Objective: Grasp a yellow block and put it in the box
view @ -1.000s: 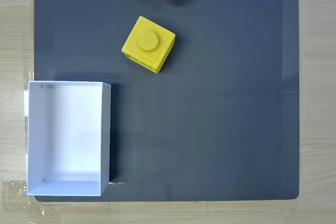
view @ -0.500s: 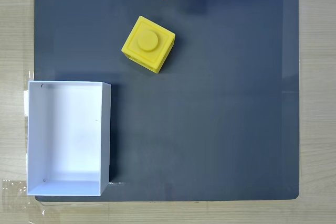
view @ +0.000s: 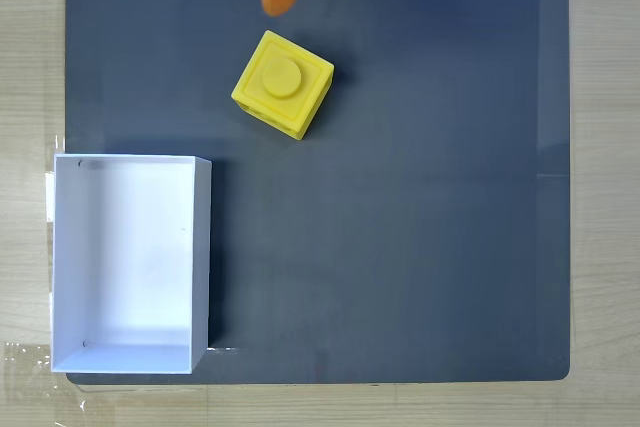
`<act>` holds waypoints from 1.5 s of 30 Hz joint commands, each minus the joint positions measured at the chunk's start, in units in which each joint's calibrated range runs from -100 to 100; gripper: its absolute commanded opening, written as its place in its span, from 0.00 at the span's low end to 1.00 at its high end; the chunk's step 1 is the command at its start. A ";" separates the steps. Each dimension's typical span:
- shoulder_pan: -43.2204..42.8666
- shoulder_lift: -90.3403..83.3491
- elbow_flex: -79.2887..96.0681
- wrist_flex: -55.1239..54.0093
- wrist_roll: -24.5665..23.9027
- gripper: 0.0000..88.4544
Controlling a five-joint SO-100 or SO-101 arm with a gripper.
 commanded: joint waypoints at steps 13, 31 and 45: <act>8.44 12.69 -4.65 2.09 25.77 0.18; 8.11 24.72 -4.28 2.18 29.76 0.58; 4.40 36.67 -4.65 1.13 29.60 0.58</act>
